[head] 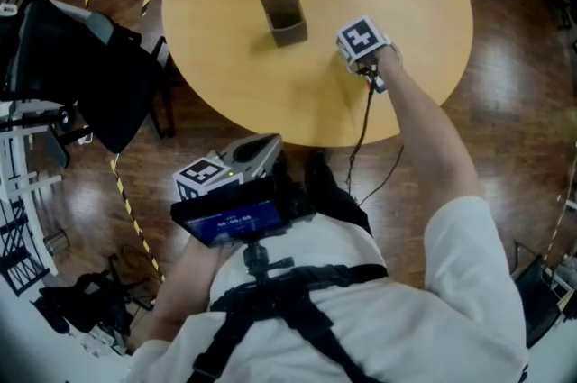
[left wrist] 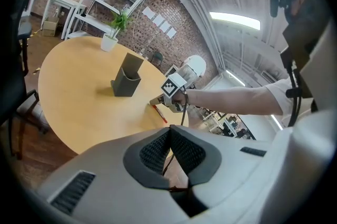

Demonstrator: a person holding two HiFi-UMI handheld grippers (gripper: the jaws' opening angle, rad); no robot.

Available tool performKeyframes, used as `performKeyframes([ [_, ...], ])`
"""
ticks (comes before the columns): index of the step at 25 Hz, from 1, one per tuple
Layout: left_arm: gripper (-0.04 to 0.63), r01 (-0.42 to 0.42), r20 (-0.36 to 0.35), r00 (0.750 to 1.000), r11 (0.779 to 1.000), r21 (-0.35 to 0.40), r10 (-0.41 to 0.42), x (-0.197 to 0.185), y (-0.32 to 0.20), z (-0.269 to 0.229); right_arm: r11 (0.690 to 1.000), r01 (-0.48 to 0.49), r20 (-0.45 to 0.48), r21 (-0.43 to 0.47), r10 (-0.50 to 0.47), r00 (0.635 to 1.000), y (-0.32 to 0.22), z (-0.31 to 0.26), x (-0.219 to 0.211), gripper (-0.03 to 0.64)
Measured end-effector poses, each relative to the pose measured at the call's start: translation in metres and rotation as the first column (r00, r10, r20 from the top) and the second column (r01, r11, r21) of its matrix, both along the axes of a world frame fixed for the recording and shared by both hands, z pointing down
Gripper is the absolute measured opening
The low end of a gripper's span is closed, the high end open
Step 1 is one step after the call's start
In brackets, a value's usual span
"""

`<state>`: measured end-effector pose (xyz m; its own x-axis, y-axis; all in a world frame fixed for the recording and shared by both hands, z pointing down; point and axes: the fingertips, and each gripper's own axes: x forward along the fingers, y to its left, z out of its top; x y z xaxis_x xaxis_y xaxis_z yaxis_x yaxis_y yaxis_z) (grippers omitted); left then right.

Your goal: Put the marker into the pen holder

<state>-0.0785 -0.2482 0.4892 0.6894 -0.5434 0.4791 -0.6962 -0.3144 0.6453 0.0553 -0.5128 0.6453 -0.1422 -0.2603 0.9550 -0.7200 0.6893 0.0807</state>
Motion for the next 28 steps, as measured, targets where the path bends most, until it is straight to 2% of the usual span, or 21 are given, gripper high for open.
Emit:
performKeyframes([
  [4, -0.003, 0.000, -0.002, 1.000, 1.000, -0.009, 0.000, -0.001, 0.002, 0.002, 0.999, 0.033, -0.029, -0.007, -0.033, 0.999, 0.007, 0.003, 0.002, 0.084],
  [8, -0.003, 0.008, -0.002, 1.000, 1.000, -0.009, -0.008, -0.004, -0.001, 0.003, 0.997, 0.033, -0.037, 0.071, -0.031, 0.999, -0.001, -0.013, 0.006, 0.074],
  [9, -0.003, 0.010, -0.002, 1.000, 1.000, -0.007, -0.010, -0.005, -0.001, 0.003, 0.996, 0.034, -0.005, 0.081, -0.033, 0.999, 0.001, -0.021, 0.002, 0.074],
  [10, -0.003, 0.011, -0.003, 1.000, 1.000, -0.006, -0.011, -0.006, -0.002, 0.003, 0.997, 0.038, 0.073, 0.068, -0.043, 0.996, 0.009, -0.029, -0.010, 0.074],
  [12, -0.003, 0.008, -0.007, 1.000, 1.000, -0.002, -0.008, -0.007, -0.004, 0.001, 0.998, 0.047, 0.249, 0.036, -0.055, 0.967, 0.028, -0.048, -0.036, 0.074],
  [13, -0.003, 0.006, -0.008, 1.000, 1.000, 0.000, -0.006, -0.007, -0.006, 0.000, 0.997, 0.038, 0.271, 0.062, -0.053, 0.961, 0.028, -0.060, -0.036, 0.074],
  [16, -0.003, 0.007, -0.017, 1.000, 1.000, 0.013, -0.007, -0.007, -0.010, -0.002, 0.969, -0.004, 0.284, 0.246, -0.068, 0.957, 0.010, -0.106, -0.028, 0.072],
  [19, -0.004, 0.009, -0.024, 1.000, 1.000, 0.019, -0.009, -0.009, -0.011, -0.004, 0.937, -0.066, 0.407, 0.344, -0.085, 0.909, 0.004, -0.154, -0.047, 0.072],
  [23, -0.003, 0.011, -0.030, 0.999, 1.000, 0.025, -0.010, -0.009, -0.012, -0.006, 0.879, -0.180, 0.583, 0.442, -0.129, 0.803, -0.006, -0.216, -0.079, 0.072],
  [26, -0.003, 0.018, -0.030, 0.999, 1.000, 0.022, -0.018, -0.009, -0.011, -0.004, 0.843, -0.244, 0.645, 0.479, -0.149, 0.750, -0.014, -0.235, -0.099, 0.072],
  [28, -0.003, 0.030, -0.030, 0.999, 0.999, 0.017, -0.029, -0.011, -0.009, -0.001, 0.838, -0.269, 0.666, 0.475, -0.142, 0.733, -0.018, -0.234, -0.110, 0.071],
])
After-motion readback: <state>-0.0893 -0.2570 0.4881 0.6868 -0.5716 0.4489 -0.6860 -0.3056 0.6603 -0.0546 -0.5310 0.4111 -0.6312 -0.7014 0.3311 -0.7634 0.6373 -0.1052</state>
